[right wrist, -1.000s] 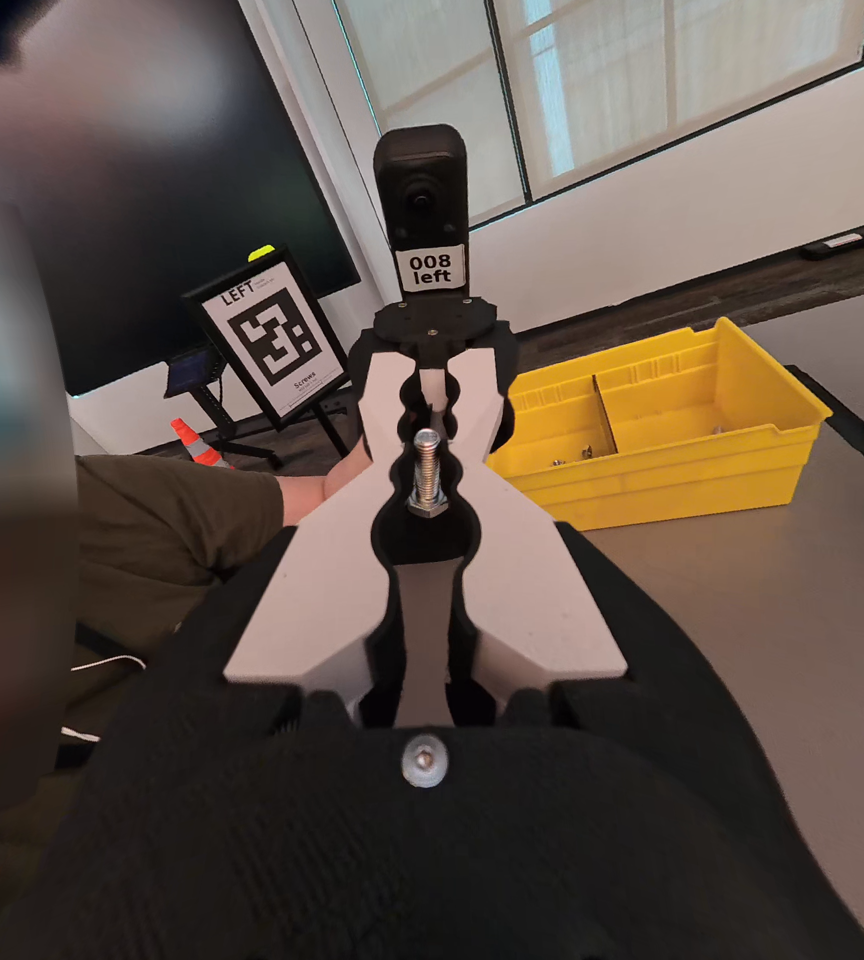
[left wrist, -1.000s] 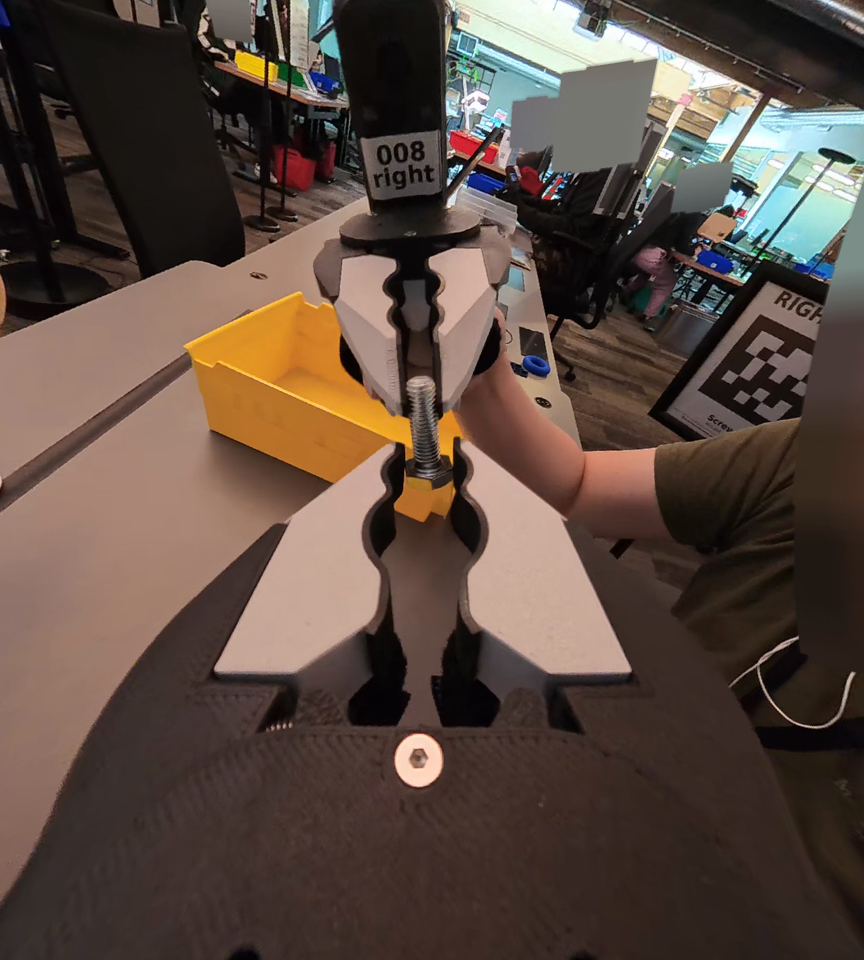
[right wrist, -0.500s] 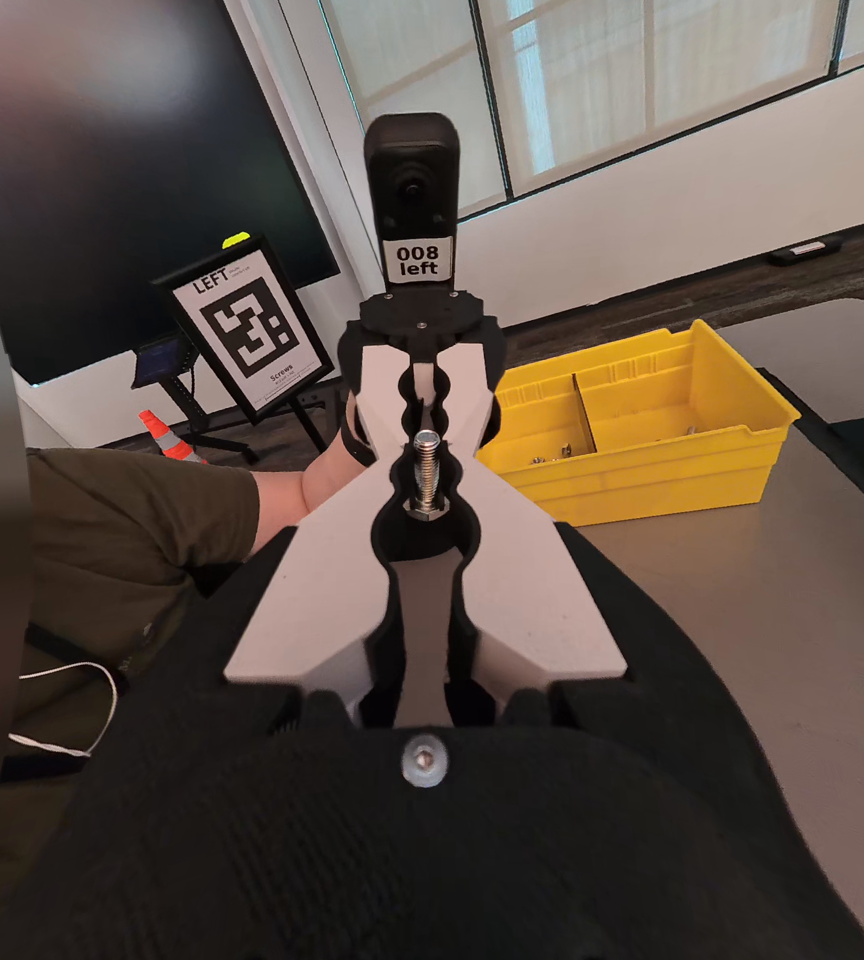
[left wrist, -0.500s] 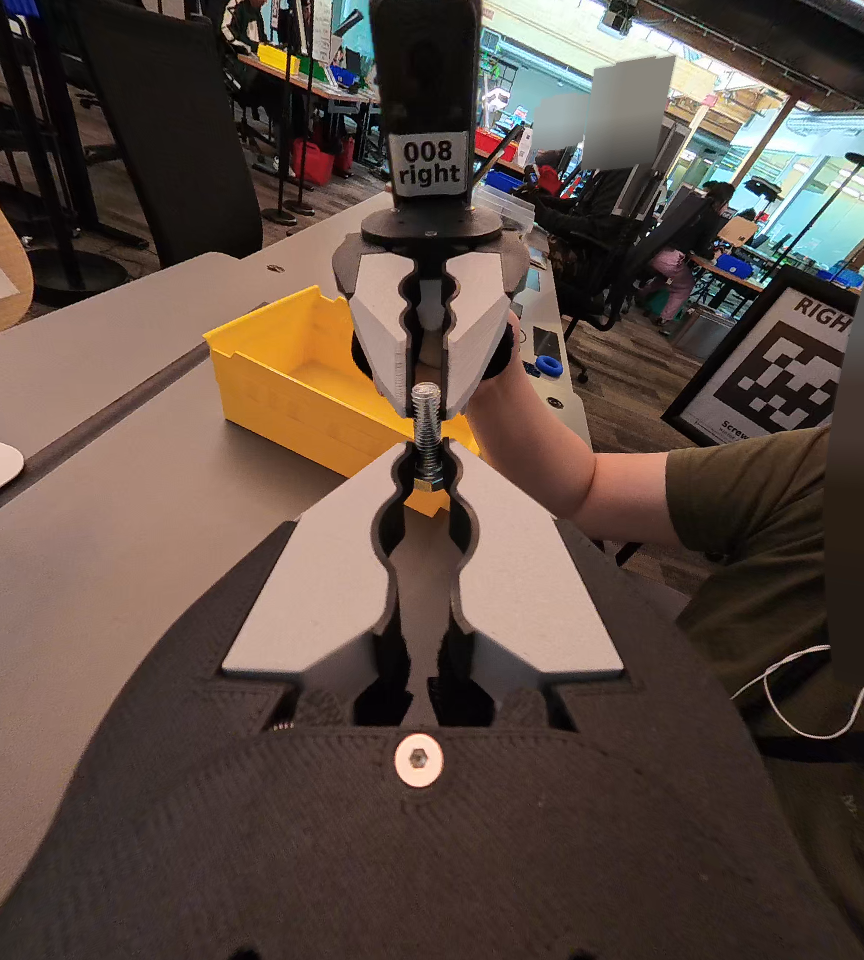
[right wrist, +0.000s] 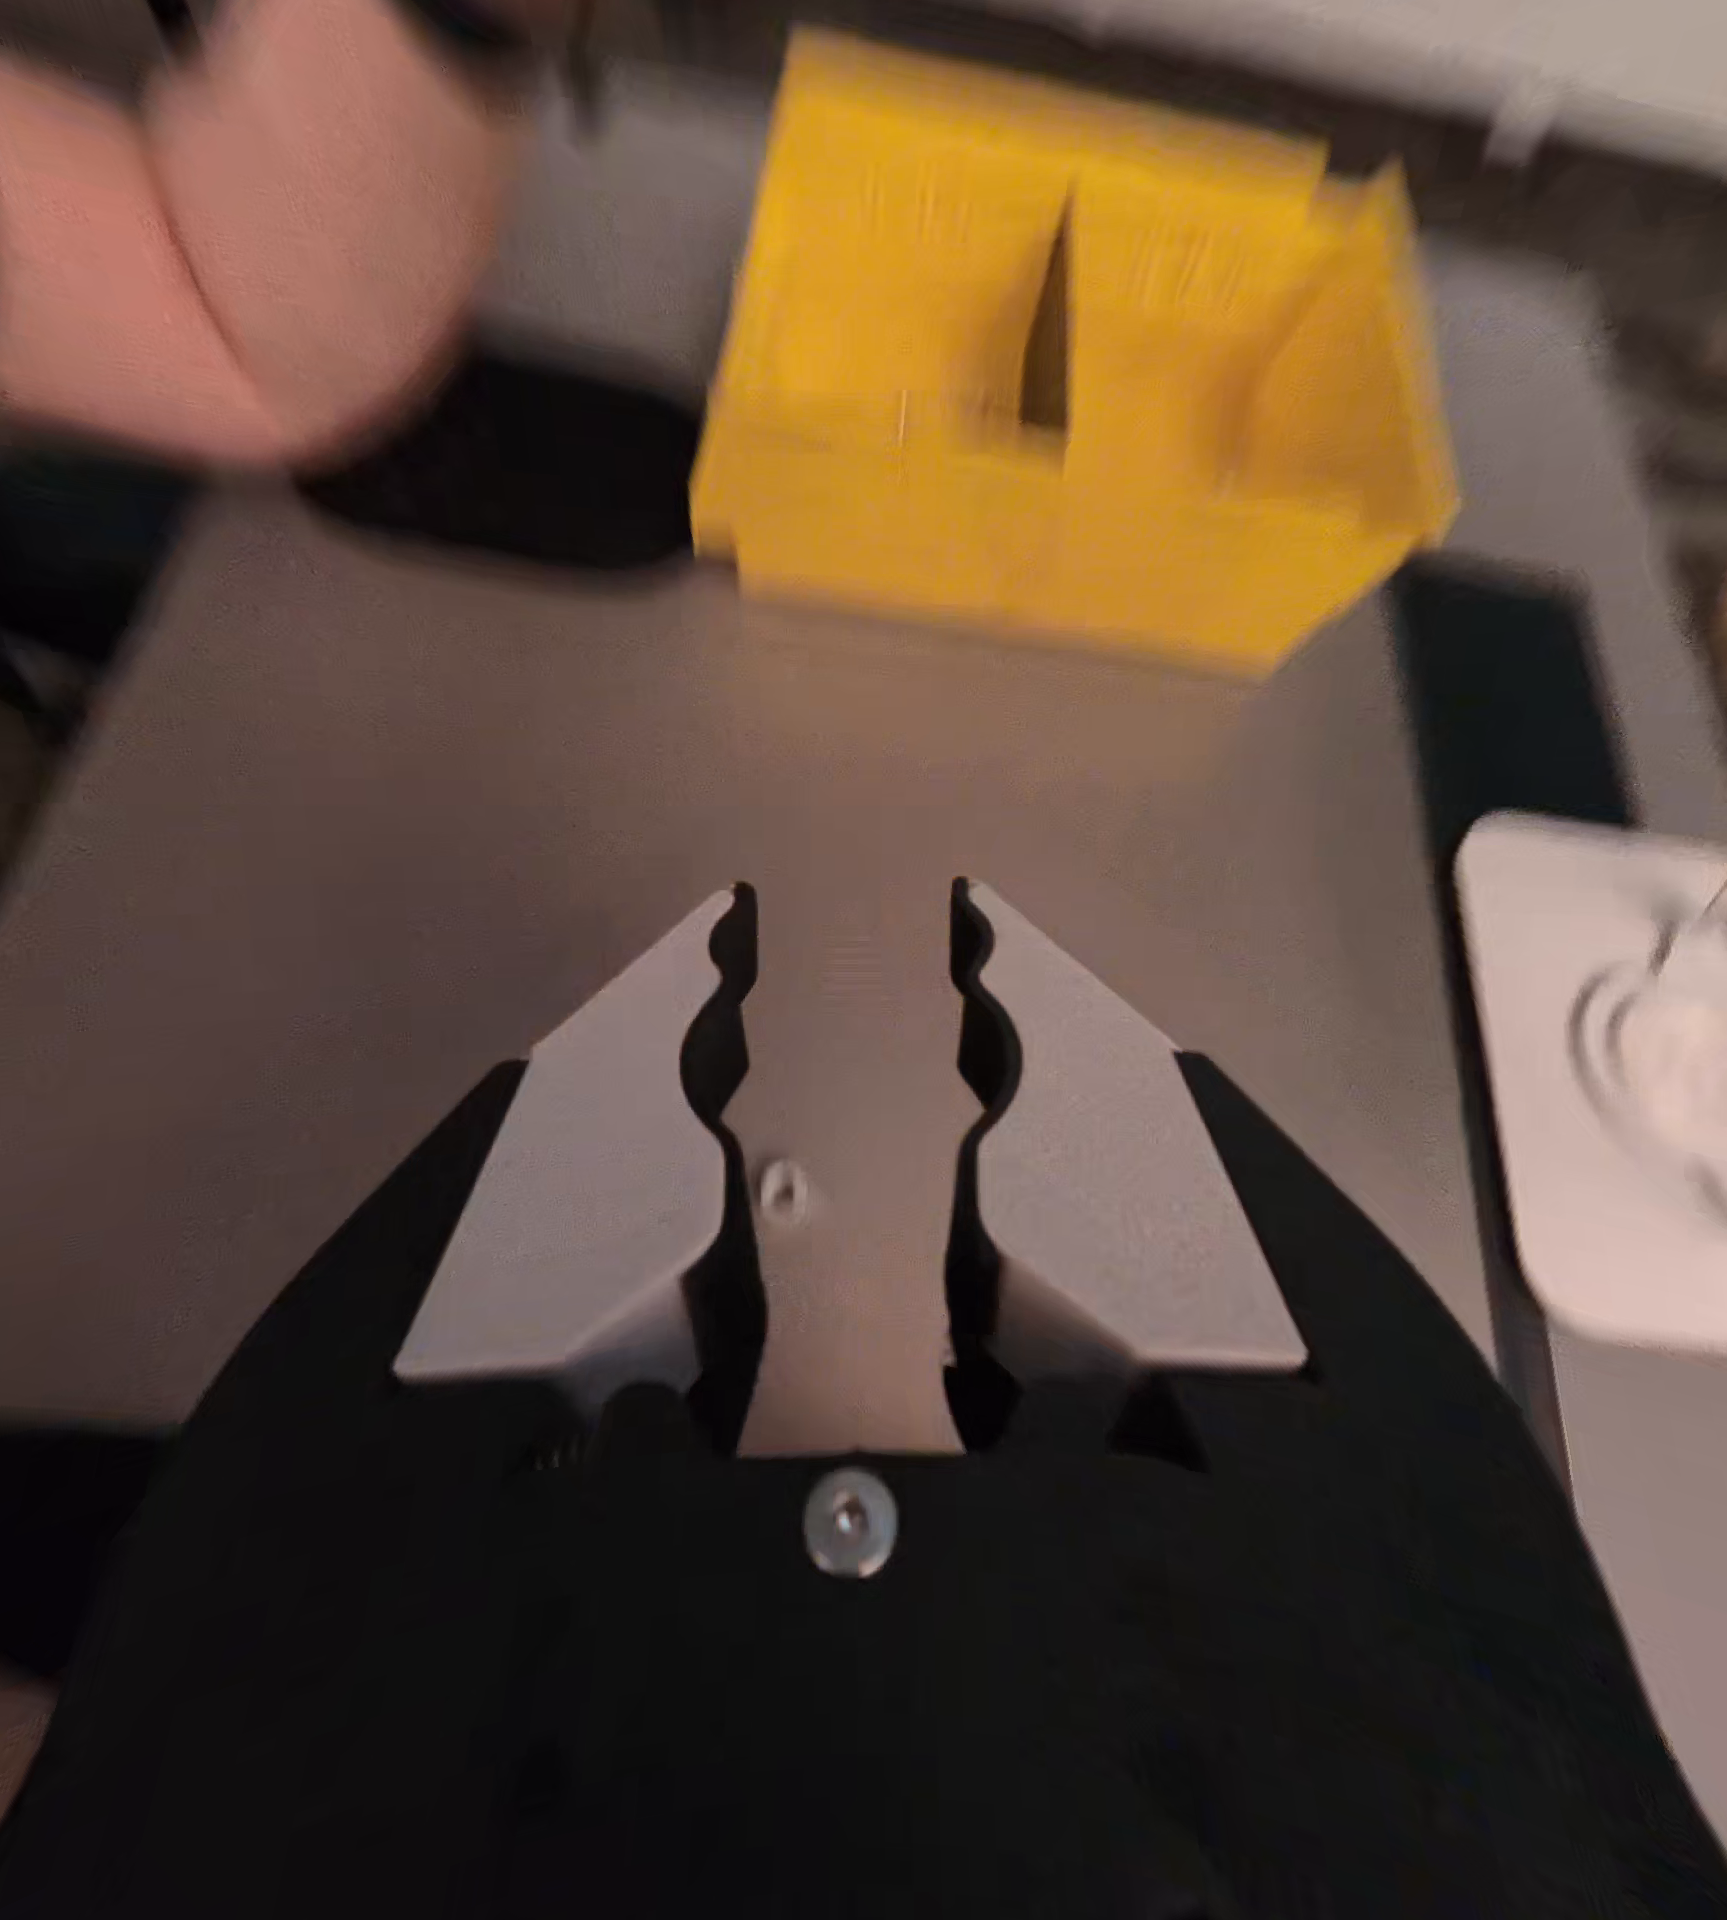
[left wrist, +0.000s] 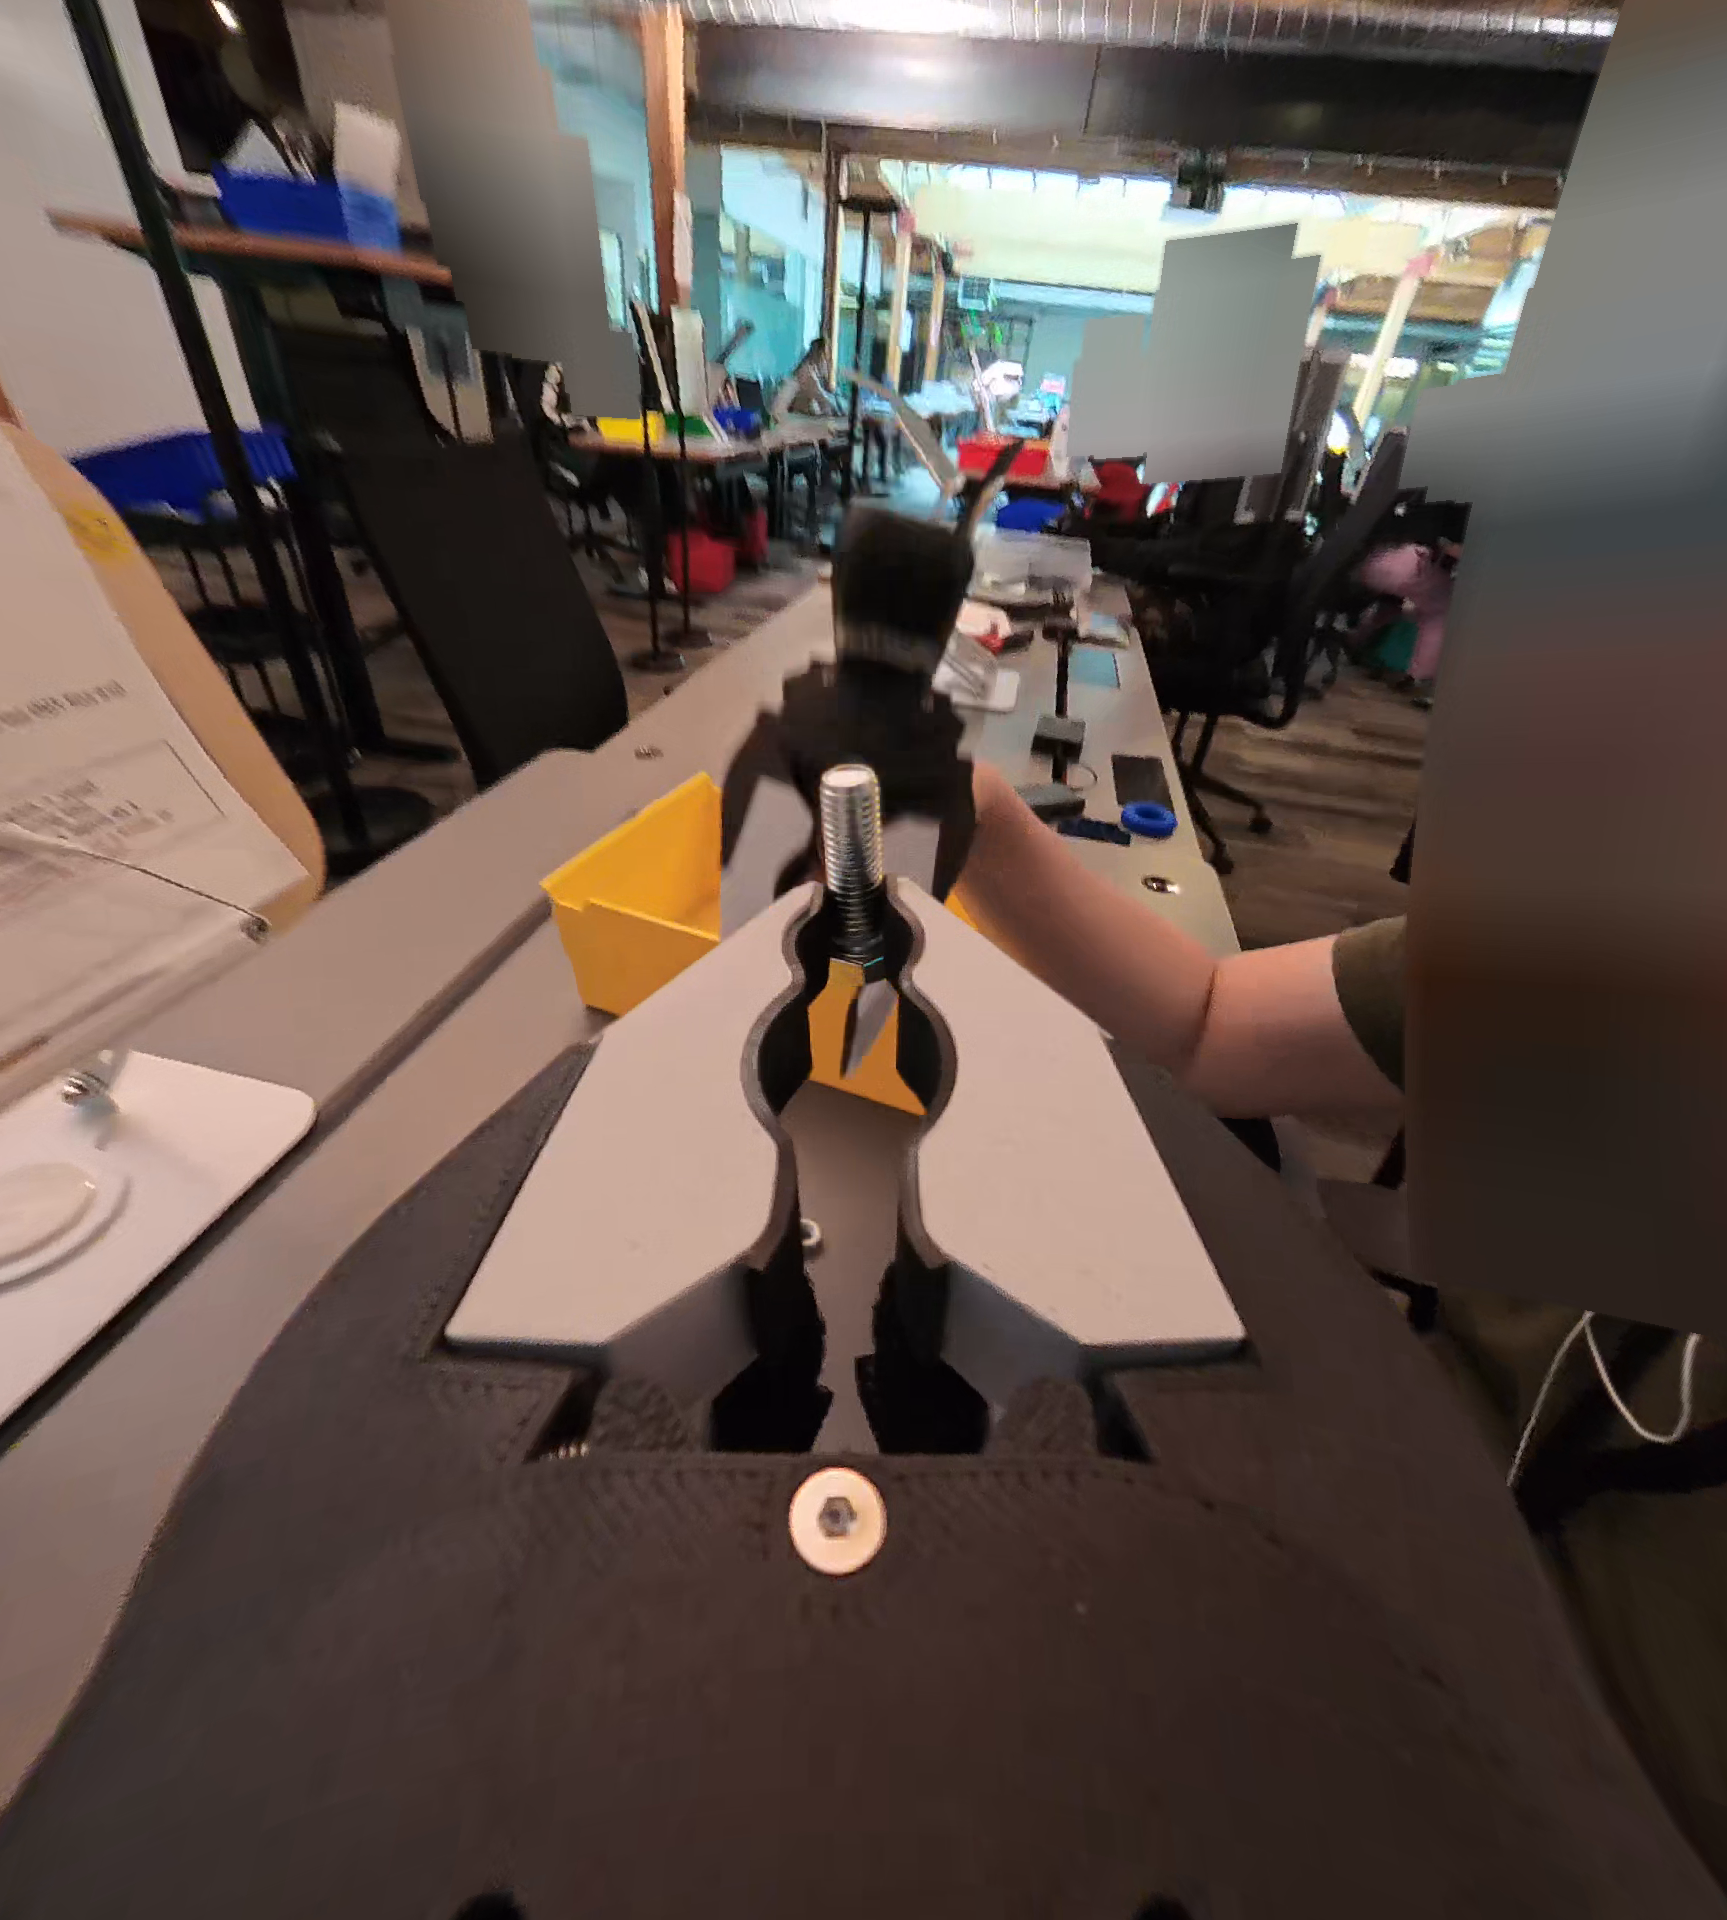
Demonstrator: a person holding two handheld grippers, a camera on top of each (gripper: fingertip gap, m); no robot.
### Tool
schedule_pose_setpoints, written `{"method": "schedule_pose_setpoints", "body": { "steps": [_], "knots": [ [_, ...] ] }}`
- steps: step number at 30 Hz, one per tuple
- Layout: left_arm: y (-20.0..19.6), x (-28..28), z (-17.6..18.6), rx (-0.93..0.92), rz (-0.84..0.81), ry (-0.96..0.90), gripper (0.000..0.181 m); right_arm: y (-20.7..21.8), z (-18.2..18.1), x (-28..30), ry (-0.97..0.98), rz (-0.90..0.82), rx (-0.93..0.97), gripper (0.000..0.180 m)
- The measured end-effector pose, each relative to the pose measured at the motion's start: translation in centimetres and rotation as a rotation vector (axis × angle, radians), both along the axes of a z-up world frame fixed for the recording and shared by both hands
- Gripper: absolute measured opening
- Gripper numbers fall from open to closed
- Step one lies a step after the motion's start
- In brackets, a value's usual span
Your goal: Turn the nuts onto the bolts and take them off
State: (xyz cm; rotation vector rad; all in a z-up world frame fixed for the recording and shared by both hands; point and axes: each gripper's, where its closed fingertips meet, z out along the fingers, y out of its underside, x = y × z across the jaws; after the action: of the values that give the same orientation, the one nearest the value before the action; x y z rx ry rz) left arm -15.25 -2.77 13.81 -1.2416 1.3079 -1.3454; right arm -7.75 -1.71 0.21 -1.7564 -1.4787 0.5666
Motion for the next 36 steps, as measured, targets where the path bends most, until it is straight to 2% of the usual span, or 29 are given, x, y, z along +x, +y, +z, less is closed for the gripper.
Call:
{"method": "schedule_pose_setpoints", "body": {
  "steps": [2,6,9,12,21,23,27,29,32,36],
  "knots": [
    [0.0,-1.4,1.3,0.020,0.021,-0.043,0.007,-0.2,-4.8,1.4,-0.260,-0.027,-0.072,0.030],
    [0.3,-2.9,2.3,0.056,0.061,-0.068,0.007,-0.5,-11.8,3.2,-0.593,-0.099,-0.244,0.028],
    [0.6,-3.6,2.7,0.048,0.080,-0.086,0.007,-1.0,-14.5,4.1,-0.686,-0.152,-0.360,0.029],
    [0.6,-4.2,3.4,0.030,0.076,-0.113,0.008,-1.1,-15.5,4.1,-0.705,-0.211,-0.404,0.034],
    [0.7,-5.0,3.7,0.040,0.100,-0.119,0.007,-1.3,-16.6,5.1,-0.759,-0.328,-0.461,0.034],
    [0.9,-4.9,3.6,0.037,0.115,-0.113,0.007,-1.2,-16.9,5.1,-0.761,-0.323,-0.464,0.029],
    [2.9,-5.2,3.9,0.023,0.243,-0.145,0.007,-1.0,-17.1,5.2,-0.762,-0.307,-0.452,0.017],
    [3.4,-5.2,3.7,0.033,0.277,-0.137,0.007,-0.9,-16.8,5.5,-0.770,-0.300,-0.435,0.017],
    [4.3,-4.0,2.6,0.057,0.330,-0.108,0.007,-0.3,-13.8,5.6,-0.688,-0.307,-0.358,0.016],
    [5.5,0.2,-1.5,0.082,0.376,-0.026,0.007,-0.5,-6.0,4.6,-0.442,-0.263,-0.120,0.016]
  ]
}}
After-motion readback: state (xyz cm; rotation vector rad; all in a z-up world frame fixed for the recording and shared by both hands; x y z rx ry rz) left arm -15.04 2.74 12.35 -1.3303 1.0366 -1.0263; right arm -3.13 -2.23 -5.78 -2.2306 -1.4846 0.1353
